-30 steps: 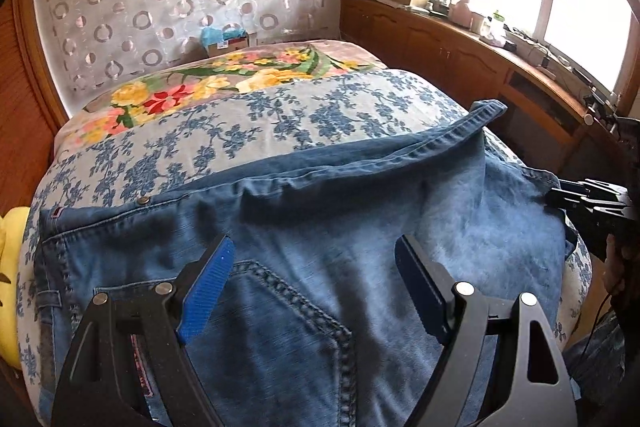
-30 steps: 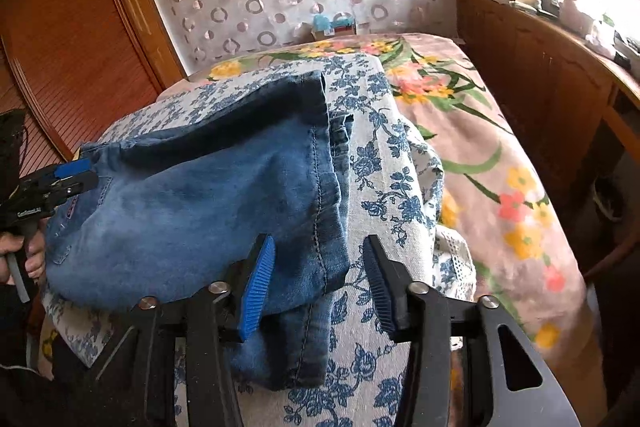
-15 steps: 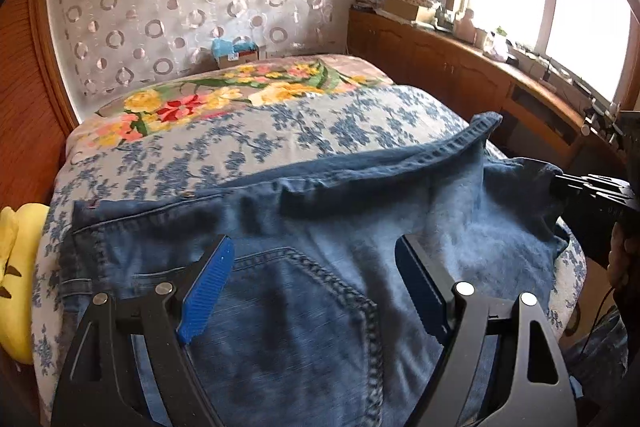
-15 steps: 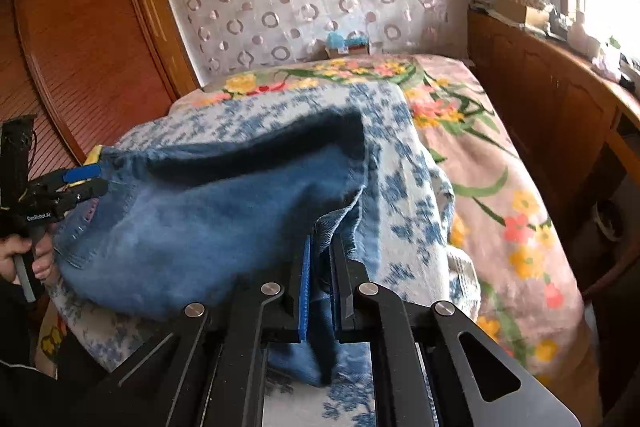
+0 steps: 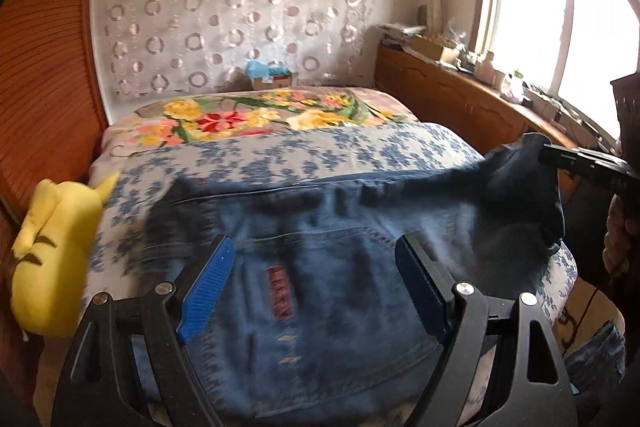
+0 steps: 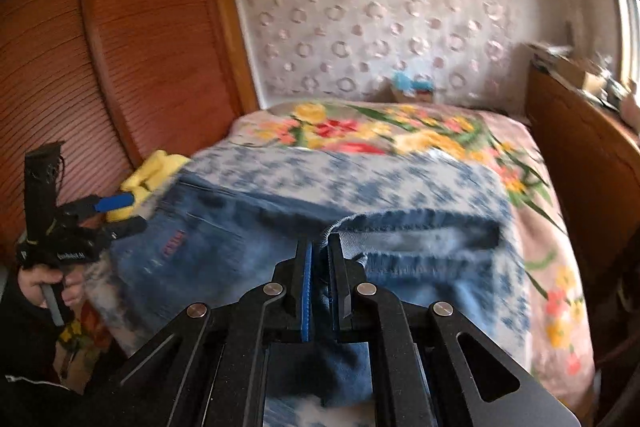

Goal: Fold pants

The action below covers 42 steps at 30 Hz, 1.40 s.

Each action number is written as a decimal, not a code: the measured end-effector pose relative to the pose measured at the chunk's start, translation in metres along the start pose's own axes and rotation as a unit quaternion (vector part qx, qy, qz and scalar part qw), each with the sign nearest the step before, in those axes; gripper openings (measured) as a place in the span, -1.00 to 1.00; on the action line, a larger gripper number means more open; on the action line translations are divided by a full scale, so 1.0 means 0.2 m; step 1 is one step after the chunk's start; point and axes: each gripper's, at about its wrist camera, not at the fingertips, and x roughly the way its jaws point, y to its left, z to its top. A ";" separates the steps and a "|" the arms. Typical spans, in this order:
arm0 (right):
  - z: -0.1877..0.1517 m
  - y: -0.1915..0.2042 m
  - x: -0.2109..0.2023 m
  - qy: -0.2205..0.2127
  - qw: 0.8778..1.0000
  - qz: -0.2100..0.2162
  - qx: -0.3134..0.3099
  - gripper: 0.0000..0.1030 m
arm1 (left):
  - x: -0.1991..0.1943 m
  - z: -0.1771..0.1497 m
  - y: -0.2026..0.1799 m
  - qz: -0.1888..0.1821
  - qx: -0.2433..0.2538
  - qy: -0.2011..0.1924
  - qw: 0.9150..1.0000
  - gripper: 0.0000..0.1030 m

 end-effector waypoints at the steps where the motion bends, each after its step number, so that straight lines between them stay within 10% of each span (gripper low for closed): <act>1: 0.02 0.03 0.02 -0.002 1.000 0.009 -0.007 -0.87 | -0.02 -0.01 0.03 0.003 -0.004 -0.002 1.000 0.61; 13: 0.16 0.34 0.26 0.008 0.993 0.094 -0.070 -0.82 | -0.12 -0.12 0.23 0.017 -0.038 -0.014 0.999 0.61; 23: 0.16 0.28 0.25 0.022 0.998 0.047 -0.048 -0.32 | 0.01 -0.11 0.12 -0.010 -0.024 0.006 1.000 0.61; 42: -0.09 0.04 0.04 0.047 0.998 -0.026 0.035 -0.18 | 0.12 -0.05 -0.17 -0.051 0.018 0.027 0.998 0.61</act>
